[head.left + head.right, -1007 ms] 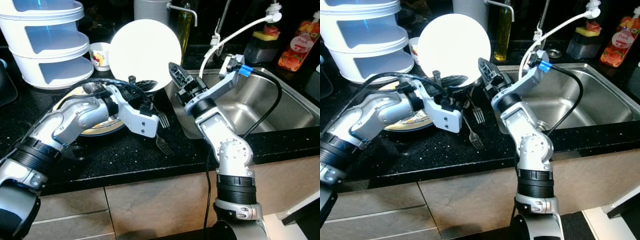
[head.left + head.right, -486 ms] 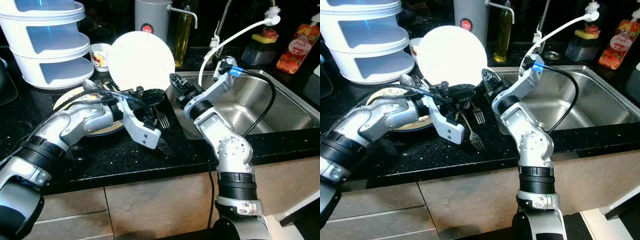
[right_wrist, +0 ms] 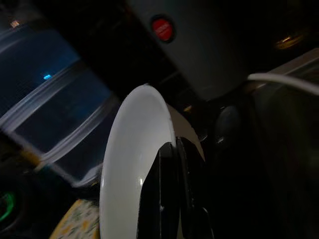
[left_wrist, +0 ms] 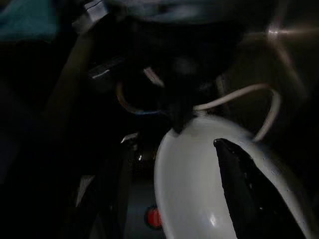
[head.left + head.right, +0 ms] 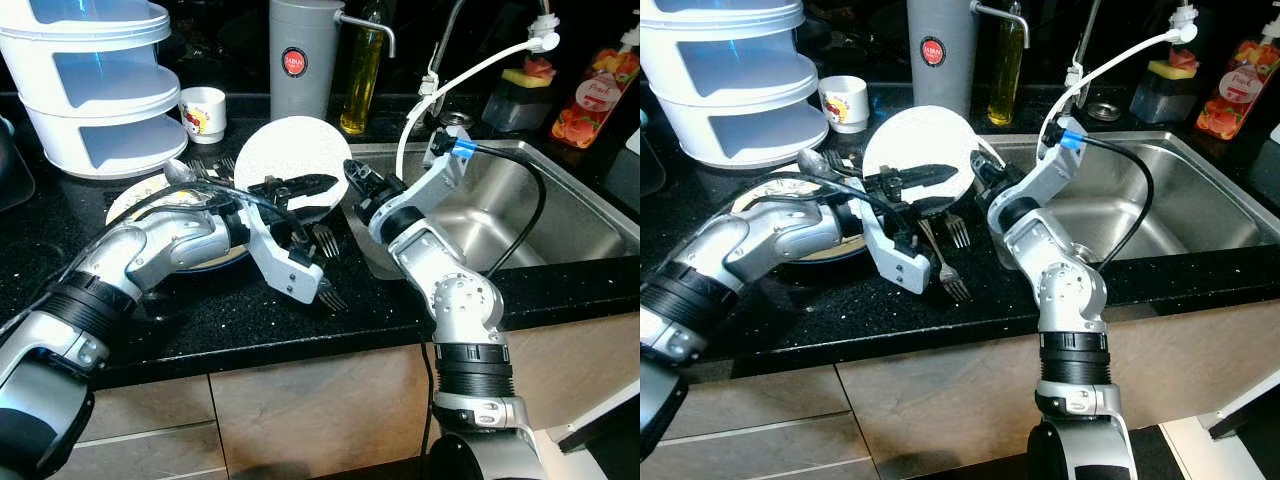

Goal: Kitchen organization

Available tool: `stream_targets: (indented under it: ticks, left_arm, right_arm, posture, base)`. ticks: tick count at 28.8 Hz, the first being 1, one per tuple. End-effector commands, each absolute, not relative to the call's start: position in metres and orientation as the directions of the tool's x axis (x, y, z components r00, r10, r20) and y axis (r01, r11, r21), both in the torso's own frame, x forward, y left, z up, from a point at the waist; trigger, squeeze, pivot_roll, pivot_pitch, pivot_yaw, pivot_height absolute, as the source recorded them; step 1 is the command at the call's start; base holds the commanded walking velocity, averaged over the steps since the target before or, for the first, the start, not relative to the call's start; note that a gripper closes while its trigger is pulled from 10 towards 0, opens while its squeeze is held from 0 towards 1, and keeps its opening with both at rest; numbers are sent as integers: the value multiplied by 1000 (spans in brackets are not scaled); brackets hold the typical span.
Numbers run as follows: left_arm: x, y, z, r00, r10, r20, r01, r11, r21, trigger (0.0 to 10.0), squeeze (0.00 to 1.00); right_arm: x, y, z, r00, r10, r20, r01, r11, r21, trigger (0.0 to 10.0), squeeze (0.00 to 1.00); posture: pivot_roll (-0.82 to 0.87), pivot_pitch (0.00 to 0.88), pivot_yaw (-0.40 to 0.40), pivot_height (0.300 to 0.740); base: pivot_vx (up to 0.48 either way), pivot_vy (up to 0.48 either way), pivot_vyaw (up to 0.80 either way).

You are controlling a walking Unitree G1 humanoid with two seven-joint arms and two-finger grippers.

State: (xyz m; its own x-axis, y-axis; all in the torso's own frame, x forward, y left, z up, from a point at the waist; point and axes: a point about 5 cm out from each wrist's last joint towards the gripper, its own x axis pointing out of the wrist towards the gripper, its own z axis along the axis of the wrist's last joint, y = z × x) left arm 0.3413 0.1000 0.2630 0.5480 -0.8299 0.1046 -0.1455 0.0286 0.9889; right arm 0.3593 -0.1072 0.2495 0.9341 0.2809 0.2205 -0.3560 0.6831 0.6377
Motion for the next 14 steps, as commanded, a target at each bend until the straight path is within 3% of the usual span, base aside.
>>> stream_targets:
  ticks: [1,3,4,7,9,12,14]
  left_arm:
    - [343,104,268,572,-804,163,-106,125,986,10000,0]
    - [346,109,283,608,-747,270,-76,284,956,10000,0]
    - [346,109,283,608,-747,270,-76,284,956,10000,0]
    - [355,125,301,678,-624,389,-86,458,885,10000,0]
    - [358,132,304,701,-584,409,-101,487,868,10000,0]
    - [367,162,302,810,-406,423,-109,605,789,10000,0]
    - [372,177,296,870,-295,395,-65,725,686,10000,0]
  right_arm:
    - [364,-124,255,950,196,244,-310,702,642,10000,0]
    - [366,-142,262,949,123,290,-293,686,666,10000,0]
    - [366,-142,262,949,123,290,-293,686,666,10000,0]
    - [368,-168,274,938,27,346,-279,650,707,10000,0]
    - [369,-178,276,935,-7,353,-266,642,719,10000,0]
    - [376,-211,265,948,-145,282,-88,735,673,10000,0]
    - [379,-223,253,956,-208,209,55,822,567,10000,0]
  posture:
    - [132,0,-68,740]
    - [133,0,-70,740]
    - [133,0,-70,740]
    - [134,0,-71,740]
    - [134,0,-71,740]
    - [132,0,-70,740]
    - [132,0,-70,740]
  base:
    - [0,0,0]
    - [0,0,0]
    - [0,0,0]
    - [0,0,0]
    - [0,0,0]
    - [0,0,0]
    - [0,0,0]
